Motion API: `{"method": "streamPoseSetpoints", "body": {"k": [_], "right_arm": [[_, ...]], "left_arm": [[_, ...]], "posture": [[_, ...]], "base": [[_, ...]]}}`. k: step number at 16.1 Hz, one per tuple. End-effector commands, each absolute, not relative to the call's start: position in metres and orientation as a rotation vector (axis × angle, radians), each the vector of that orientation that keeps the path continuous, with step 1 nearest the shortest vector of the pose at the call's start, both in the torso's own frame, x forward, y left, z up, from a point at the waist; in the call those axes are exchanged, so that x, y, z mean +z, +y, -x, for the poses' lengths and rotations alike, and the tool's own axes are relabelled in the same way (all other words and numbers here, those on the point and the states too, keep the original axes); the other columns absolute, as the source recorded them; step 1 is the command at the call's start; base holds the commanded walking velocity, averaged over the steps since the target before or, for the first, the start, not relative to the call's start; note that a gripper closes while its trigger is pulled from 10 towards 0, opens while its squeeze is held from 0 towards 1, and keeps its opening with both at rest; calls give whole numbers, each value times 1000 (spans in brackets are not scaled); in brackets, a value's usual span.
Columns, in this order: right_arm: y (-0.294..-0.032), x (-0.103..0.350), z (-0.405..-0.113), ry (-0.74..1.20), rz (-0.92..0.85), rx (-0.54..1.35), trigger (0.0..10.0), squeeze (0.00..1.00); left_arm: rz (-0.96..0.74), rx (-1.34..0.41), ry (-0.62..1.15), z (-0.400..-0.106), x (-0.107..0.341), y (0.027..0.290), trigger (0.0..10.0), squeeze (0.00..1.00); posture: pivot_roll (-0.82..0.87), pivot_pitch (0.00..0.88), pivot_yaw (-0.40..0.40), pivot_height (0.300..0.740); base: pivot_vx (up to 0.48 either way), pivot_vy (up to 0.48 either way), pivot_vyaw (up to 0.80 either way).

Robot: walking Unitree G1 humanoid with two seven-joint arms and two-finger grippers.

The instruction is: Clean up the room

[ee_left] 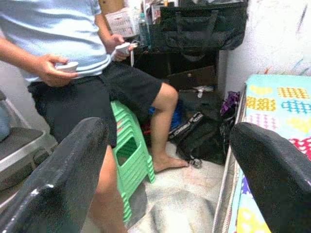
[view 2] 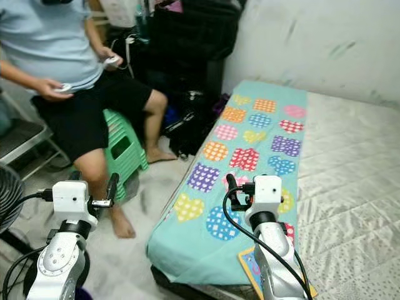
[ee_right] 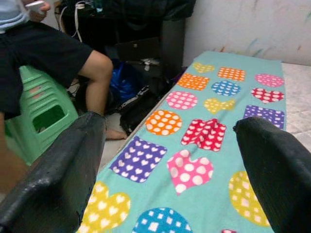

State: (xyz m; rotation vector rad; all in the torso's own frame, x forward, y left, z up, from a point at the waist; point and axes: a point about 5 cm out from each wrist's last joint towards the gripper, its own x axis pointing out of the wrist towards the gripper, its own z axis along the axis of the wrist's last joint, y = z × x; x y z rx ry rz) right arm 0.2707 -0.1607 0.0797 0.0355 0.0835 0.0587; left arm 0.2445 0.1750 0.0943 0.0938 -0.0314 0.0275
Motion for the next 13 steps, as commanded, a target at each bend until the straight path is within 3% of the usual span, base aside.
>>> {"method": "streamPoseSetpoints", "body": {"k": [1,4,13], "right_arm": [[-160,84,-272,71,-30,68,10000,0],[-160,83,-272,73,-28,69,10000,0],[-160,82,-271,78,-28,70,10000,0]], "left_arm": [[-97,27,-24,-245,95,177,10000,0],[-97,26,-23,-245,94,177,10000,0],[-97,20,-20,-244,94,176,10000,0]], "posture": [[-144,0,16,740],[-144,0,16,740],[-145,0,17,740]], "base": [[-289,0,0],[-266,0,0],[0,0,0]]}}
